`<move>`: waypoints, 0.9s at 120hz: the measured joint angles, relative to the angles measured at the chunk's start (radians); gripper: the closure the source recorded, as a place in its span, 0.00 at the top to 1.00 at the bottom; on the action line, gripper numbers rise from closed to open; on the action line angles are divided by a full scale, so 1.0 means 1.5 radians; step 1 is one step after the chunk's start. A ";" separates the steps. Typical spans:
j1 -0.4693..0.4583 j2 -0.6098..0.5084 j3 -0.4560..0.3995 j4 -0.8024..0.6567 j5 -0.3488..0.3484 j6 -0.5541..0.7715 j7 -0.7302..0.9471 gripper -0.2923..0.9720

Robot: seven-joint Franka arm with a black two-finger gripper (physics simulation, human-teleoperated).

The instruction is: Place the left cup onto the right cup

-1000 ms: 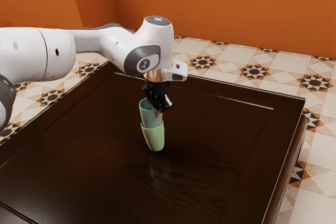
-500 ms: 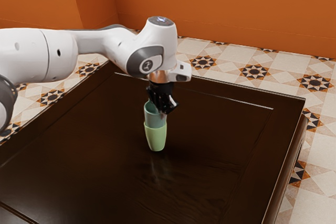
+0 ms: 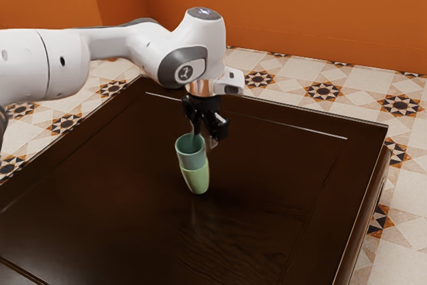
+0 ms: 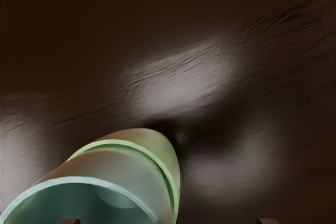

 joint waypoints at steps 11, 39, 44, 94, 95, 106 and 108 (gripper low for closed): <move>-0.005 -0.021 0.001 0.000 0.000 -0.011 -0.004 0.65; -0.033 -0.078 0.016 -0.003 -0.003 -0.045 -0.010 0.73; -0.042 -0.091 0.023 -0.004 -0.005 -0.052 -0.010 0.74; -0.123 -0.166 0.133 -0.008 -0.044 -0.144 -0.005 0.76; -0.124 -0.166 0.135 -0.008 -0.045 -0.146 -0.005 0.76; -0.132 -0.167 0.158 -0.008 -0.058 -0.158 0.002 0.77; -0.132 -0.168 0.160 -0.008 -0.060 -0.160 0.003 0.77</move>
